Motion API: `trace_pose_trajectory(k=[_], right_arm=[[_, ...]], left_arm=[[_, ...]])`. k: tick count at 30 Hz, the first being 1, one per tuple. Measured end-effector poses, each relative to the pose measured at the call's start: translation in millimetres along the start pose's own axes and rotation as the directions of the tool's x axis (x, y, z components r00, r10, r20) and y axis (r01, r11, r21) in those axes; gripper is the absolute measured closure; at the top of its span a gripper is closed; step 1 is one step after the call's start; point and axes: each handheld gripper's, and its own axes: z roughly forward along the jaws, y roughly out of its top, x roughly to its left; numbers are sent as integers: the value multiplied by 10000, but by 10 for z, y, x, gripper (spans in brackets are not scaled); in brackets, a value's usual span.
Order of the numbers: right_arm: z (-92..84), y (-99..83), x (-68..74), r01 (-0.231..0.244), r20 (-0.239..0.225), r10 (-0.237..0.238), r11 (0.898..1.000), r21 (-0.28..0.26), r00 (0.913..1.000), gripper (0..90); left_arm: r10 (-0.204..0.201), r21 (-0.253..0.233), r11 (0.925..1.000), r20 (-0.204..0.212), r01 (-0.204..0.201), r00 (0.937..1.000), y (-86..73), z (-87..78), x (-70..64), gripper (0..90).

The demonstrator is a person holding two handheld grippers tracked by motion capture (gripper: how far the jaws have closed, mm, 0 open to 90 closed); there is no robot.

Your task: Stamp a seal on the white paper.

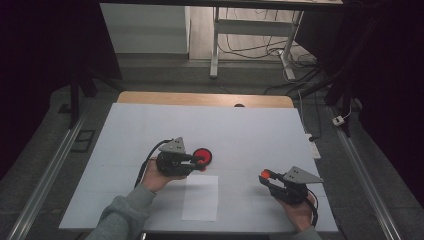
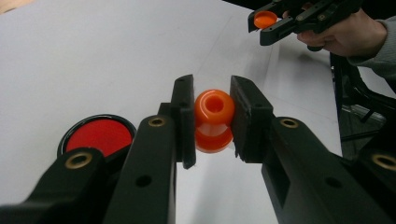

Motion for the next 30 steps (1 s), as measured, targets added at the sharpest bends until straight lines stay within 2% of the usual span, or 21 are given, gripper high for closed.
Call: trace_pose_trajectory(k=[20,30], right_arm=[[12,-8,0,-18,-21,18,10000,44,10000,644],[10,-7,2,-9,-20,9,10000,60,10000,644]], left_arm=[[7,-36,10000,265,-6,9996,-59,4,-125,720],[212,5,9998,584,-213,9981,-84,34,-231,720]])
